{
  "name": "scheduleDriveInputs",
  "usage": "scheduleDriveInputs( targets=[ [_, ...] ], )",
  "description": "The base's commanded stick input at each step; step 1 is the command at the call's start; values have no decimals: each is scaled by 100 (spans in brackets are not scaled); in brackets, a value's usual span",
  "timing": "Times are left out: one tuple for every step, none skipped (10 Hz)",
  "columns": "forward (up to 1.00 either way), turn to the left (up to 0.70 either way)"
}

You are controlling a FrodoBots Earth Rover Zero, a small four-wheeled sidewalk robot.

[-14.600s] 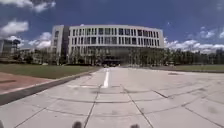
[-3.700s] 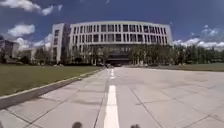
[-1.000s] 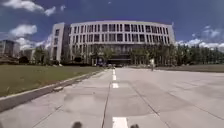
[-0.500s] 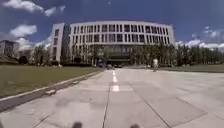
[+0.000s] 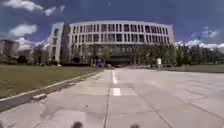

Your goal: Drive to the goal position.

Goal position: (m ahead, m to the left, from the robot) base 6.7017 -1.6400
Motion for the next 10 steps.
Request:
scheduleDriveInputs(
  targets=[
    [70, 0],
    [70, 0],
    [70, 0],
    [70, 0],
    [70, 0],
    [70, 0],
    [70, 0],
    [70, 0],
    [70, 0],
    [70, 0]
  ],
)
